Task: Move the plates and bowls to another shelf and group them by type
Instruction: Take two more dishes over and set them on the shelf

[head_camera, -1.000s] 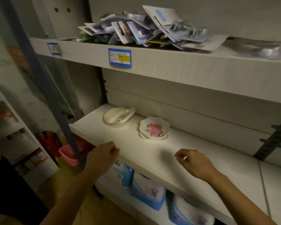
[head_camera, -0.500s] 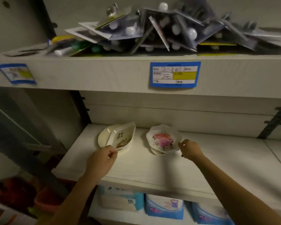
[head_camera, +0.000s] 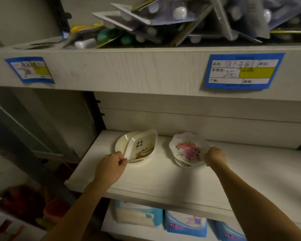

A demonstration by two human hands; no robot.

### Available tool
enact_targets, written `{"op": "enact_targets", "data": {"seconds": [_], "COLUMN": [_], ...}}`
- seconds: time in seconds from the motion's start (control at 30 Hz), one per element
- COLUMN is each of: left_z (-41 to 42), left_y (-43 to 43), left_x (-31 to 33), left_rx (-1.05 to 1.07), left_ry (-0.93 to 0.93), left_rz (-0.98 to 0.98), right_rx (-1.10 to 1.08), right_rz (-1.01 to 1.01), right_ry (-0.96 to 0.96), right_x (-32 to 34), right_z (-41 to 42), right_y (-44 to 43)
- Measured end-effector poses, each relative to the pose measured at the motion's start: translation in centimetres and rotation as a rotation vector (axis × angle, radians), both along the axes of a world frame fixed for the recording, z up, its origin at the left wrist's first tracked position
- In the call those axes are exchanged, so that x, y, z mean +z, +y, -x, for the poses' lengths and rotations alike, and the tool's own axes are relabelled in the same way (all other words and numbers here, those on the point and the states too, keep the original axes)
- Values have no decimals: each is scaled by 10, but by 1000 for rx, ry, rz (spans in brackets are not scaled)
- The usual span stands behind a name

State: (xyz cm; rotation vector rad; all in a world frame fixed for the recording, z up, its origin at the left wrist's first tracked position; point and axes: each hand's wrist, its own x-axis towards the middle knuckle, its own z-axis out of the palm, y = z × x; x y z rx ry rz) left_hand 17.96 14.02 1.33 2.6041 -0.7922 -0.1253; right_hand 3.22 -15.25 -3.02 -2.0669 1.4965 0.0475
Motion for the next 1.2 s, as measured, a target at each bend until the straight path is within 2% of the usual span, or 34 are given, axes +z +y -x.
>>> {"op": "enact_targets", "data": {"seconds": [0.2,0.4,0.63,0.77,0.93,1.2], "left_z": [-21,-47,-62,-65,-72,-66], "left_y": [-24,-54,-76,-81,-84,-67], "left_x": [-3,-25,-40,-45,-34,1], "left_rx": [60,107,101,93,167,98], "left_ry": [54,69,53,54,181,202], "left_rz": [57,-155,-381,-438,-178,46], "right_rx": [47,36,19,-3,-10,-6], "right_rz": [-1,45,60,71,96,166], "right_ry": [-37,-173,-196,-208,-192,-240], "right_x": [18,31,42,47,51,61], "right_z": [7,47,86,96,103,124], "right_y": [-3,7,16,19,22,28]}}
